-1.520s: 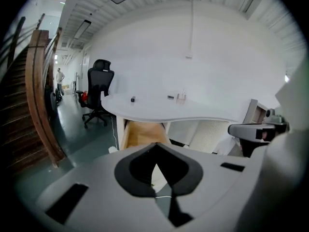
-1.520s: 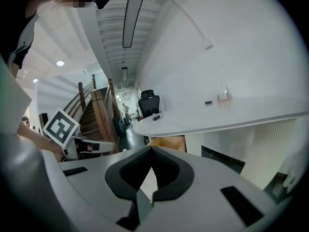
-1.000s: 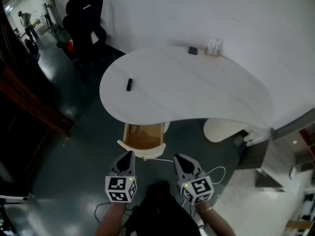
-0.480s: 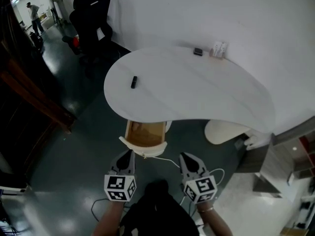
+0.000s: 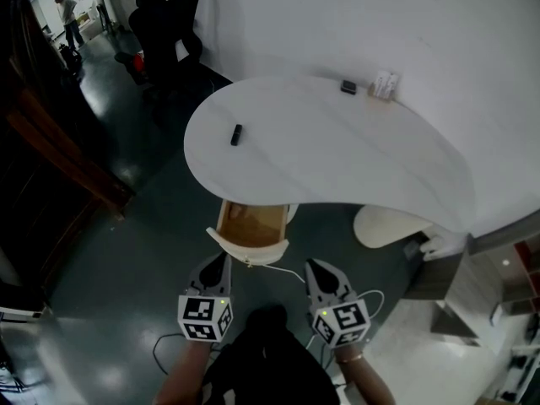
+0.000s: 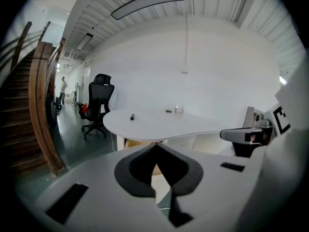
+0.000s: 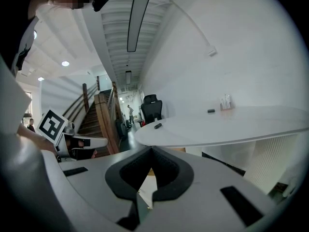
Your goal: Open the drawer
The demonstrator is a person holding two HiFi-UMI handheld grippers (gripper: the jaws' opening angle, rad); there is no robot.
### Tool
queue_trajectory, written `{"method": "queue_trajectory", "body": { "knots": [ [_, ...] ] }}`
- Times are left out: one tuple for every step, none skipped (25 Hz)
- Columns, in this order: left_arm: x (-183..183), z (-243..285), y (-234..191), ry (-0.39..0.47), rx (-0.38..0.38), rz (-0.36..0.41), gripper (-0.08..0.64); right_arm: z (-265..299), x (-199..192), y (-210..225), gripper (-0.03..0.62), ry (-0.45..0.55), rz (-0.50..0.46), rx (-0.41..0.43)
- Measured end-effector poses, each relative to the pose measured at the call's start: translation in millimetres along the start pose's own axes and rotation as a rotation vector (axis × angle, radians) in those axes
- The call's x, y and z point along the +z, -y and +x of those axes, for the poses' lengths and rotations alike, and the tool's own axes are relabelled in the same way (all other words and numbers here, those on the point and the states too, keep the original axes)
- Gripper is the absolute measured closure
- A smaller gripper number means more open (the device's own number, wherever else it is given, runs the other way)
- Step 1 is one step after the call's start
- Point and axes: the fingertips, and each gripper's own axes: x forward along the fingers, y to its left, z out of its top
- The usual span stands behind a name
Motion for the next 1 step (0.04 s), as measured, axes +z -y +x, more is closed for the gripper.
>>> {"method": "queue_trajectory", "body": {
  "knots": [
    [0.3, 0.5, -0.1, 0.001, 0.001, 0.000, 0.557, 0.6, 0.6, -0.5, 0.589, 0.002, -0.002, 0.003]
  ]
}}
